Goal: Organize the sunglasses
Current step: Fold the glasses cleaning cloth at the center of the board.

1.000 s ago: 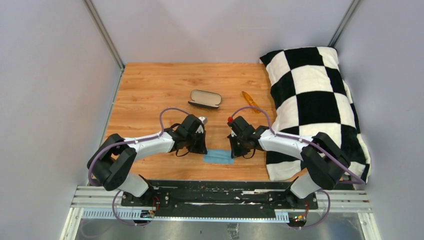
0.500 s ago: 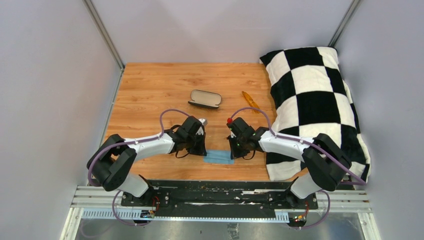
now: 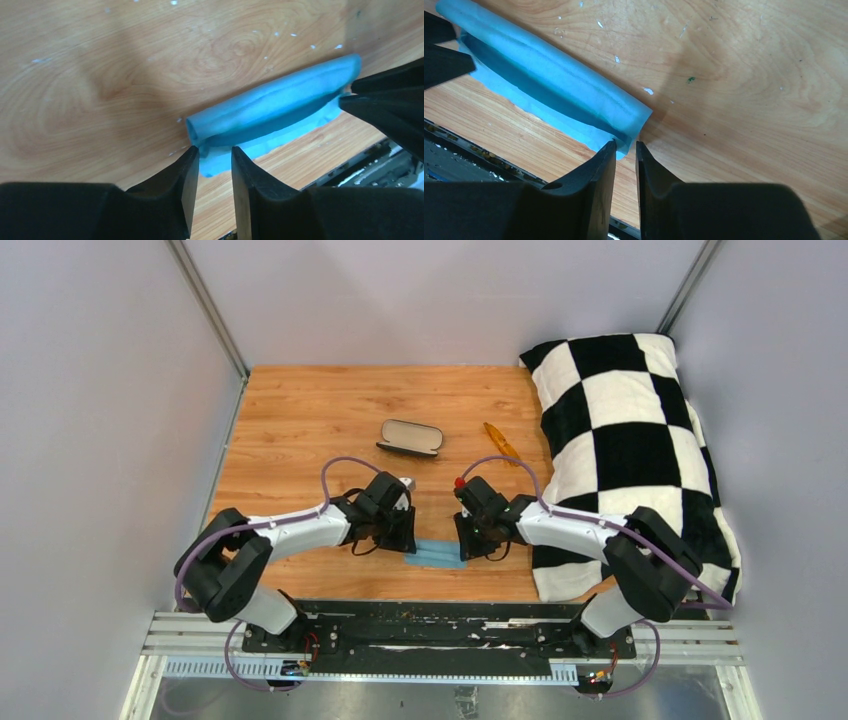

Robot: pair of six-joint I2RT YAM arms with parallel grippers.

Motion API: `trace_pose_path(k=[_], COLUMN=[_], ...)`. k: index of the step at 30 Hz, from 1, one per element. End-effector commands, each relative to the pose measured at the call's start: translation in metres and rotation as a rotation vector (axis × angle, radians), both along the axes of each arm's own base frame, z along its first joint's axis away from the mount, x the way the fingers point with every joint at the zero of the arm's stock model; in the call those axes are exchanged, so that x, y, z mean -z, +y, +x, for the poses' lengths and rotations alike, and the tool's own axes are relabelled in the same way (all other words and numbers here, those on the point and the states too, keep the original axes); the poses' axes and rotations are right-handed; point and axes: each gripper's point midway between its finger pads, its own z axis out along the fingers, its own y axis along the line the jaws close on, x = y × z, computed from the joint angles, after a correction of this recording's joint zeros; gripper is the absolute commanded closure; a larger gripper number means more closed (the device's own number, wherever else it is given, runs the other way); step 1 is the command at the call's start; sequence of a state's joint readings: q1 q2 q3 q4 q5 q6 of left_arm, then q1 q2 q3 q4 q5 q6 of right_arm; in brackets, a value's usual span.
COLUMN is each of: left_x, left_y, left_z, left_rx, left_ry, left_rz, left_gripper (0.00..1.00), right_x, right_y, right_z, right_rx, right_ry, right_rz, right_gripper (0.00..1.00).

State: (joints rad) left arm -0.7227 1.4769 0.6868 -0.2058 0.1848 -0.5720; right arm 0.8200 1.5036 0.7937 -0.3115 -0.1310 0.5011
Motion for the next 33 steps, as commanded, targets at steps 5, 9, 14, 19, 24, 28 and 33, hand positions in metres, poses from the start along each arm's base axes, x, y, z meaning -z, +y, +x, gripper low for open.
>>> trace_pose_path(k=[5,9,14,19,24,28,33], left_x=[-0.047,-0.059,-0.054,-0.047,-0.036,-0.031,-0.029], left_y=[0.011,-0.003,-0.010,-0.017,-0.018,-0.020,-0.022], left_z=[0.010,0.011,0.013,0.010,0.008,0.006,0.007], left_rx=[-0.043,-0.047,-0.066,-0.053,-0.050,-0.056,-0.044], left_ry=[-0.096,-0.089,-0.052,-0.003,0.031,0.043,0.050], left_rz=[0.018,-0.058,-0.091,-0.124,-0.120,-0.132,-0.125], left_gripper=[0.63,0.65,0.67,0.68,0.69,0.70,0.70], right_x=[-0.027,-0.035,-0.034,-0.023,-0.012,-0.010,-0.008], right_y=[-0.001,0.005,0.023,0.035,0.037,0.033,0.035], right_z=[0.002,0.011,0.016,0.019,0.009,-0.002,-0.018], right_rx=[0.010,0.013,-0.013,-0.030,-0.060,-0.087,-0.114], right_ry=[-0.055,-0.085,-0.068,-0.039,0.001,0.005,0.025], right_rz=[0.012,0.029,0.063,0.082,0.081,0.059,0.061], right_gripper=[0.72,0.72,0.73,0.75,0.79,0.79,0.81])
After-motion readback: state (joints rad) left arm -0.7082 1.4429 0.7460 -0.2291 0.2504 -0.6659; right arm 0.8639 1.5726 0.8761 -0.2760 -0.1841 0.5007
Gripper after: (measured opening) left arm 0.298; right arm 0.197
